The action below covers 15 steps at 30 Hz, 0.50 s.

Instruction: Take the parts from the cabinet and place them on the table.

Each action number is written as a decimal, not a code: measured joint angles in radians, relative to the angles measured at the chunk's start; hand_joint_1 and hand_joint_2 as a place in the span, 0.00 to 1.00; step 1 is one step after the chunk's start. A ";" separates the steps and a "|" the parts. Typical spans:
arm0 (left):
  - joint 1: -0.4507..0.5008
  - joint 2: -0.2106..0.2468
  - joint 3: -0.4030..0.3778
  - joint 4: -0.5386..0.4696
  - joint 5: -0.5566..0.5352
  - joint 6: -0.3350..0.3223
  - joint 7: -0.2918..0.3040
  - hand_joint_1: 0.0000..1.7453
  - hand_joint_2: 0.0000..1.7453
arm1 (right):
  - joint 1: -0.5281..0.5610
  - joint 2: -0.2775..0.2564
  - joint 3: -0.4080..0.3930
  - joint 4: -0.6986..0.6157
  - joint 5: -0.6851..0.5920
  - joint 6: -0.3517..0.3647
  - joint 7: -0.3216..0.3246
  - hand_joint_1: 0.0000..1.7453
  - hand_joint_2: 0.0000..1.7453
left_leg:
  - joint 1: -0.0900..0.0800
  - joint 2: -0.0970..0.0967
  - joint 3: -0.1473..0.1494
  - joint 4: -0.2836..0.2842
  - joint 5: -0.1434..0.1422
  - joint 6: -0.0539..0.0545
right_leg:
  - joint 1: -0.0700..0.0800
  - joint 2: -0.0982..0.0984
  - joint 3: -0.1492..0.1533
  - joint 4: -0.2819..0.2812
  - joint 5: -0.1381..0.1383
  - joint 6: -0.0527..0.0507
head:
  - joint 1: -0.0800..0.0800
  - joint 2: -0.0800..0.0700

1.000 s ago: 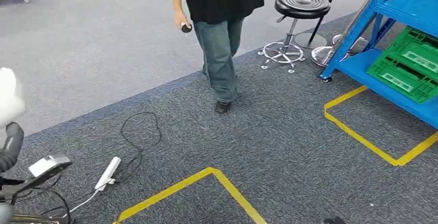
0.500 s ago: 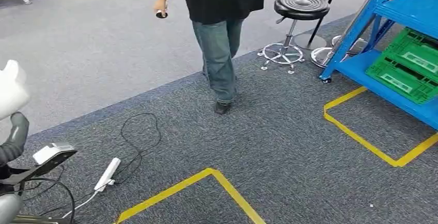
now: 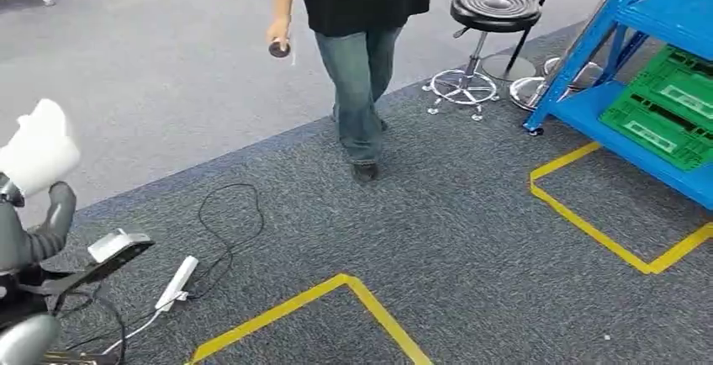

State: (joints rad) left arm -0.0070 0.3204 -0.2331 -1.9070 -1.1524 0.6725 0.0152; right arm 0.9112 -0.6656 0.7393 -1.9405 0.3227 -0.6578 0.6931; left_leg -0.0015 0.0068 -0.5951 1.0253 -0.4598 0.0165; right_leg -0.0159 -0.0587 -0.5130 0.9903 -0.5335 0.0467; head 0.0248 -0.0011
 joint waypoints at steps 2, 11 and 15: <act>0.026 0.003 0.004 -0.015 0.002 0.012 0.001 1.00 1.00 | 0.014 0.102 -0.117 -0.003 -0.036 0.033 0.003 0.00 0.00 | 0.000 0.005 0.004 0.000 -0.002 -0.002 | 0.000 0.005 0.002 0.000 0.000 0.000 | 0.000 0.000; 0.106 0.017 0.031 -0.061 0.064 0.021 -0.061 1.00 1.00 | -0.117 0.342 -0.373 0.185 -0.433 0.160 -0.297 0.00 0.00 | 0.002 0.010 0.012 -0.001 -0.005 -0.005 | 0.001 0.009 0.006 0.000 -0.004 -0.005 | 0.001 0.000; 0.108 0.020 0.036 -0.072 0.073 0.021 -0.064 1.00 1.00 | -0.183 0.360 -0.394 0.275 -0.497 0.164 -0.342 0.00 0.00 | 0.002 0.008 0.013 -0.001 -0.005 -0.005 | 0.001 0.006 0.008 0.000 -0.004 -0.005 | 0.000 0.000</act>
State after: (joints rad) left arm 0.1013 0.3403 -0.1968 -1.9787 -1.0796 0.6939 -0.0488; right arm 0.7283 -0.3052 0.3452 -1.6657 -0.1741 -0.4936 0.3511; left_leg 0.0002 0.0147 -0.5824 1.0244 -0.4651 0.0117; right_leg -0.0149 -0.0527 -0.5052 0.9904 -0.5374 0.0417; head 0.0252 -0.0011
